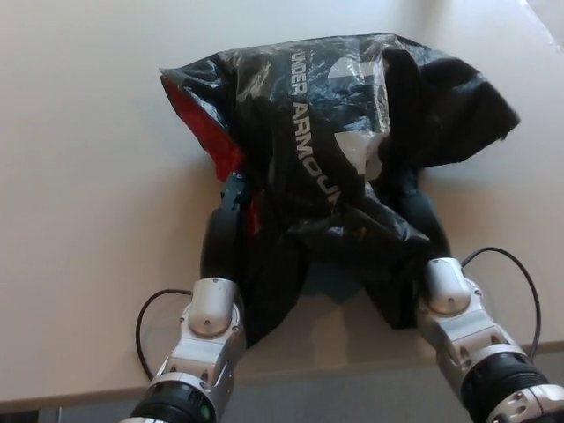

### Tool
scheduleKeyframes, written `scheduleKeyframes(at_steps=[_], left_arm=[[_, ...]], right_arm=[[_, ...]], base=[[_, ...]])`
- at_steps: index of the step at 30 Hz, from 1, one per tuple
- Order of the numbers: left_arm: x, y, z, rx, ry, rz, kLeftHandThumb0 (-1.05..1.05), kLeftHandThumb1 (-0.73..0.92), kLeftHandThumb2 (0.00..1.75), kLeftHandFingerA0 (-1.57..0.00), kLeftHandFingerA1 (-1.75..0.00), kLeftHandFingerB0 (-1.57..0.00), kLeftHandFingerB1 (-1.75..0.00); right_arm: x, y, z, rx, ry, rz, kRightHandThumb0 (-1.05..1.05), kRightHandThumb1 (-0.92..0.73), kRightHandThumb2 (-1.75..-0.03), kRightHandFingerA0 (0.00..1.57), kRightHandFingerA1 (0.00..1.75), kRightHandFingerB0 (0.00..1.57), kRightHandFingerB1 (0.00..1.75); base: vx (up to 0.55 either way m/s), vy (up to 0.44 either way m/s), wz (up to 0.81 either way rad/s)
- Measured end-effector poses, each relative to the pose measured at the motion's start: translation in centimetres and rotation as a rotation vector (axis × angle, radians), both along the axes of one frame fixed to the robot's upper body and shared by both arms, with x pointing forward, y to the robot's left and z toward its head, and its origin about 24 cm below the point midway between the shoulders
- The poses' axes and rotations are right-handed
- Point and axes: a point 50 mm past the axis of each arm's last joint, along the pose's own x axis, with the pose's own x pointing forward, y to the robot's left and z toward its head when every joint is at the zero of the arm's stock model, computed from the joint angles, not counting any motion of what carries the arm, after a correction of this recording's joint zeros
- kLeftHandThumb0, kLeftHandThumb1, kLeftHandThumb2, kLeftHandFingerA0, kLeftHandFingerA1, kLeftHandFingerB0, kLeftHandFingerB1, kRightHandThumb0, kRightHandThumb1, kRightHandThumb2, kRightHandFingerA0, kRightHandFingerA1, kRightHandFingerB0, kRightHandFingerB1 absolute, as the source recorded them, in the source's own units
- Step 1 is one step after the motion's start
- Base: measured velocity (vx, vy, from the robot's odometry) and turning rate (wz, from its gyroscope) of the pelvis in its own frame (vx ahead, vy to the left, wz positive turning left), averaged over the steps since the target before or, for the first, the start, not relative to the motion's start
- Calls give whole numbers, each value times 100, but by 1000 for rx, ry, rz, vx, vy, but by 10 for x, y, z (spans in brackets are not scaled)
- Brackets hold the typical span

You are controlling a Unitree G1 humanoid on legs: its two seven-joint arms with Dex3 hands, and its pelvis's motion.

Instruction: A plastic bag is kept in the middle of the desk and the robot uses both its hands to grab the bag from the left and right and brings its hands close together to compress the bag

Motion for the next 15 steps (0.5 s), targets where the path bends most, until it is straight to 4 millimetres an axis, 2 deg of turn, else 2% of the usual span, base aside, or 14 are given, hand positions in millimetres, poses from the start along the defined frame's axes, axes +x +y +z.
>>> scheduleKeyframes(at_steps=[1, 2, 3, 7, 8, 9, 11, 12, 15], left_arm=[[-1, 0, 0, 1, -2, -3, -69, 92, 105, 0, 0, 0, 0], [-1, 0, 0, 1, -5, -4, -71, 92, 103, 0, 0, 0, 0], [-2, 0, -1, 2, -8, -3, -87, 88, 122, 0, -1, 0, 0], [-7, 2, -3, 0, -22, 1, -84, 88, 122, 0, -1, 0, 0], [-8, 3, -4, -1, -26, 3, -70, 92, 104, 0, 0, 0, 0], [-9, 3, -4, 0, -30, 4, -84, 88, 121, 0, -1, 0, 0], [-9, 3, -4, 3, -36, 5, -83, 88, 121, 0, -1, 0, 0], [-9, 4, -3, 3, -38, 7, -66, 92, 106, 0, 0, 0, 0], [-9, 5, -1, 1, -46, 19, -67, 92, 107, 0, 0, 0, 0]], right_arm=[[-1, 3, 0, 5, -3, 19, -80, -85, -104, 0, 6, 0, 16], [-2, 6, 0, 8, -6, 36, -80, -84, -104, 0, 3, 0, 12], [-3, 7, 0, 9, -8, 49, -83, -92, -126, 0, 15, 0, 15], [-7, 11, -2, 16, -16, 121, -89, -92, -124, 0, 12, 0, 11], [-9, 11, -3, 15, -19, 143, -88, -90, -124, 0, 13, 0, 12], [-10, 12, -3, 13, -22, 160, -91, -90, -123, 0, 10, 0, 9], [-10, 12, -3, 12, -26, 188, -91, -91, -123, 0, 10, 0, 8], [-11, 12, -3, 13, -28, 200, -88, -92, -124, 0, 11, 0, 10], [-11, 13, -1, 13, -39, 227, -87, -92, -125, 0, 11, 0, 10]], base=[[0, 0, 0], [0, 0, 0], [0, 0, 0], [0, 0, 0], [0, 0, 0], [0, 0, 0], [0, 0, 0], [0, 0, 0], [0, 0, 0]])
